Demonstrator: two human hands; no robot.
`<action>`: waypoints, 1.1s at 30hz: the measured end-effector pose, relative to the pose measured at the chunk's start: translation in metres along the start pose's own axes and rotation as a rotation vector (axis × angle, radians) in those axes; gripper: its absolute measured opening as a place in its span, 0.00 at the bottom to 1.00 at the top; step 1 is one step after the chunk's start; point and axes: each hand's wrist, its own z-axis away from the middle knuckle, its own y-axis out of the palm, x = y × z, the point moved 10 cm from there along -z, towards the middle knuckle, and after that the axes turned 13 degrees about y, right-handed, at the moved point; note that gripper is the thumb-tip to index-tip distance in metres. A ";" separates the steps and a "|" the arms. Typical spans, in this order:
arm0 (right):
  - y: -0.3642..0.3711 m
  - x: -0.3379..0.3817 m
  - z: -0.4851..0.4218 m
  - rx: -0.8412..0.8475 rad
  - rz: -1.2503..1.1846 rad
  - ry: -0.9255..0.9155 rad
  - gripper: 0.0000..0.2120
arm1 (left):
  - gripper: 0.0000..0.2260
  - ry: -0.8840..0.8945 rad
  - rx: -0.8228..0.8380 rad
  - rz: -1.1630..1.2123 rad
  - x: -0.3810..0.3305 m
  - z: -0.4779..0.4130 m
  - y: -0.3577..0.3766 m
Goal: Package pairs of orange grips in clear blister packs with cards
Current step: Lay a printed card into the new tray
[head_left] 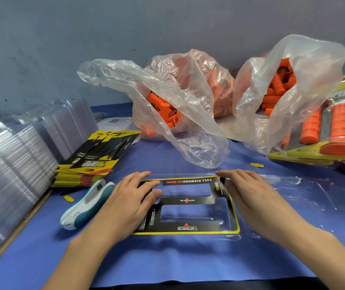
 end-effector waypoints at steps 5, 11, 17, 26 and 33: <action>0.000 0.000 0.000 -0.010 -0.008 -0.024 0.19 | 0.29 -0.008 -0.023 0.029 -0.003 -0.005 0.001; -0.001 -0.002 0.000 -0.018 -0.011 -0.018 0.19 | 0.23 0.000 -0.179 0.108 -0.002 -0.006 -0.012; -0.001 -0.003 0.001 -0.012 -0.009 -0.014 0.18 | 0.26 -0.001 -0.237 0.093 0.004 0.006 -0.026; -0.003 0.002 0.002 -0.011 -0.005 -0.024 0.13 | 0.24 0.013 -0.163 -0.011 -0.001 0.018 -0.020; -0.001 0.001 0.001 -0.012 0.003 -0.027 0.13 | 0.26 -0.018 -0.155 -0.063 0.004 0.019 -0.022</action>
